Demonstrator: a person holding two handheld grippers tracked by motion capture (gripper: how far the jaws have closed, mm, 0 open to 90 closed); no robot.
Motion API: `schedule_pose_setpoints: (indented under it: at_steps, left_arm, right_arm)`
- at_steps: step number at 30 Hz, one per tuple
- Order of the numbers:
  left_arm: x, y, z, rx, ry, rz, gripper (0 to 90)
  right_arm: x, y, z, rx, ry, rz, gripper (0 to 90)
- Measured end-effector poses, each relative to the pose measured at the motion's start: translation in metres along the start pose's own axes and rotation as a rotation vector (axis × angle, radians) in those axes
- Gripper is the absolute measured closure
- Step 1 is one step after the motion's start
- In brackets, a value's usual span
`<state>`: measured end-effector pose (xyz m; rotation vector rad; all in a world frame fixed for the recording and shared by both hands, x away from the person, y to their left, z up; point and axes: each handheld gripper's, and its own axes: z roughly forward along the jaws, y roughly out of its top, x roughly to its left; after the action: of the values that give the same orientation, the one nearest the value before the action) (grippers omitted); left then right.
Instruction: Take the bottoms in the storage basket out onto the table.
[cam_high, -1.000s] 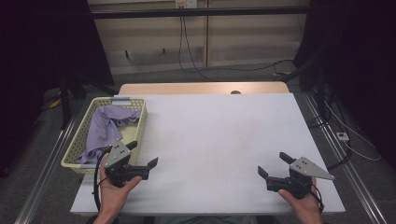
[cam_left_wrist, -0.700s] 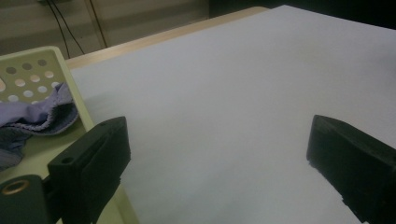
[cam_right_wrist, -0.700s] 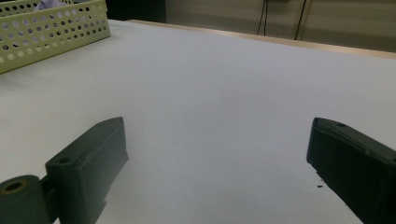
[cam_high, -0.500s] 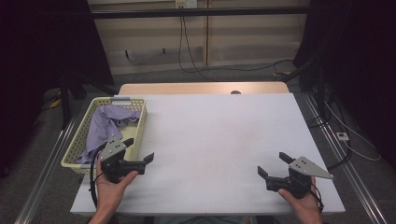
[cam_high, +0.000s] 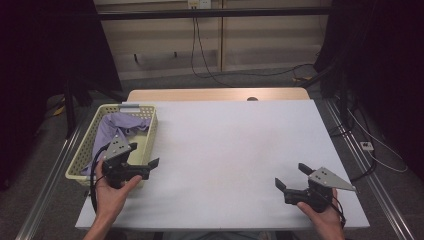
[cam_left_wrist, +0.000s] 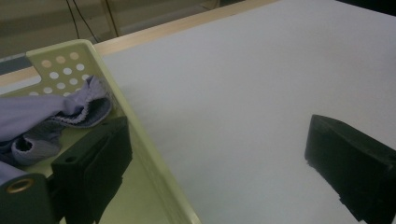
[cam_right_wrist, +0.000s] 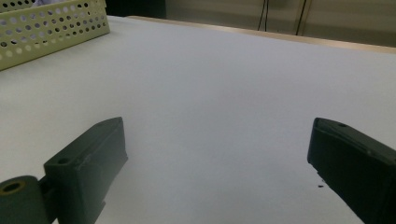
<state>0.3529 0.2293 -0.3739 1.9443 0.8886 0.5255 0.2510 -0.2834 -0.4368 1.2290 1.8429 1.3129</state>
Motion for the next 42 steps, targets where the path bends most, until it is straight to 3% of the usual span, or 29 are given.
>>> schedule_pose_setpoints:
  at_steps: [7, 20, 25, 29, 33, 42]
  left_arm:
    - [0.016, 0.005, -0.004, -0.004, 0.040, -0.024, 6.4]
    - [0.053, 0.018, 0.012, 0.043, 0.092, -0.050, 7.0]
    - [0.059, 0.019, 0.016, 0.060, 0.104, -0.045, 6.5]
    - [0.067, 0.021, 0.019, 0.080, 0.141, -0.031, 6.5]
    - [0.083, 0.020, 0.026, 0.099, 0.174, -0.051, 6.8]
    - [0.104, 0.020, 0.038, 0.124, 0.195, -0.089, 7.5]
  right_arm:
    - [0.001, 0.000, -0.001, 0.003, 0.007, 0.003, 4.5]
    - [0.001, 0.000, 0.002, 0.021, 0.022, 0.004, 4.3]
    - [0.001, 0.000, 0.002, 0.024, 0.018, 0.007, 4.3]
    - [0.001, 0.000, 0.002, 0.023, 0.019, 0.008, 4.3]
    - [0.001, 0.000, 0.002, 0.025, 0.020, 0.006, 4.3]
    - [0.001, 0.000, 0.003, 0.033, 0.025, 0.009, 4.2]
